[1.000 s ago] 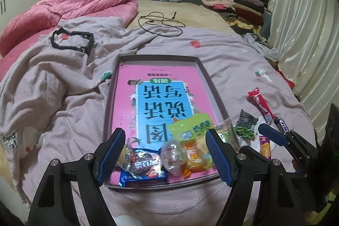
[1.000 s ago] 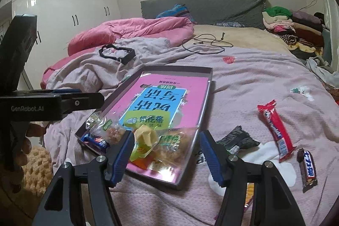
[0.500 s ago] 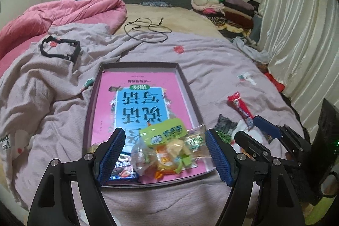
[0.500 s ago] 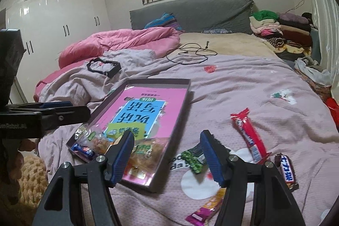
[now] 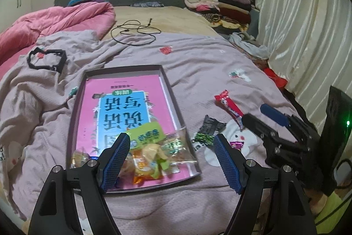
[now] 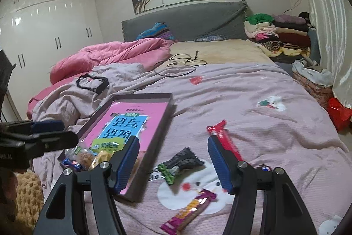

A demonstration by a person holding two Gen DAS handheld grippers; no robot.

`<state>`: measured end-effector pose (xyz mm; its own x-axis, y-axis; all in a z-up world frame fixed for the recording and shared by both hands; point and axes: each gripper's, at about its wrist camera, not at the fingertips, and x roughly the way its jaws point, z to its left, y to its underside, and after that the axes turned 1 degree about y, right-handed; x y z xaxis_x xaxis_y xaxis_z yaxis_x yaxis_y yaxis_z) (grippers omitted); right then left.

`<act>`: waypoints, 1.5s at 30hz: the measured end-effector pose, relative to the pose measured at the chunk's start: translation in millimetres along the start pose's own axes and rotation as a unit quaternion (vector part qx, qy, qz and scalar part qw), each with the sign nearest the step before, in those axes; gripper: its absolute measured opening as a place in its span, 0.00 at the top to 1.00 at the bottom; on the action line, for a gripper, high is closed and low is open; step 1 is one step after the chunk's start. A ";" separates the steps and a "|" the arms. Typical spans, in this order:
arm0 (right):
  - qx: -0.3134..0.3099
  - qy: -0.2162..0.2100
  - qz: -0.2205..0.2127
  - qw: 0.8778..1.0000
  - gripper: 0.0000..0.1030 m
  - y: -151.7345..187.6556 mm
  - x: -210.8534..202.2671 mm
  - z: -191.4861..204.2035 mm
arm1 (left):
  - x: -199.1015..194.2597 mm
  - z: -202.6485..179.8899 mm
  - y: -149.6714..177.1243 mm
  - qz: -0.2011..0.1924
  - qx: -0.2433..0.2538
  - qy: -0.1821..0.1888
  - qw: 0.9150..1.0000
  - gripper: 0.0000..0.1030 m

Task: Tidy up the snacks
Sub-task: 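Grasp the blue chocolate bar with the right tool while the left tool grasps the purple biscuit pack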

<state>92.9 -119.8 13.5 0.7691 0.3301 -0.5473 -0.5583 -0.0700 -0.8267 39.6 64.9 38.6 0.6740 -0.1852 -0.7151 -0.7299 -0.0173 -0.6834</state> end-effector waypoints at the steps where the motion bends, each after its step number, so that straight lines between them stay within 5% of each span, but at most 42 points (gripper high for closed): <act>1: 0.002 0.002 -0.001 1.000 0.37 -0.6 -0.8 -2.5 | 0.4 -1.7 -0.1 0.001 0.002 0.001 1.000 0.23; 21: 0.042 0.044 -0.006 0.998 0.37 -1.5 -10.7 -52.8 | 18.5 -40.0 7.4 0.029 0.031 0.023 0.999 0.23; 45: 0.049 0.108 0.097 0.988 0.37 26.1 22.3 -112.1 | 65.5 -88.7 31.7 0.097 0.054 0.062 0.992 0.23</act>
<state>130.4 -219.8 -34.9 0.6875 0.1091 -0.7180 -0.7209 -0.0172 -0.6928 50.5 -34.9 -16.8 0.4972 -0.2946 -0.8161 -0.8241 0.1341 -0.5504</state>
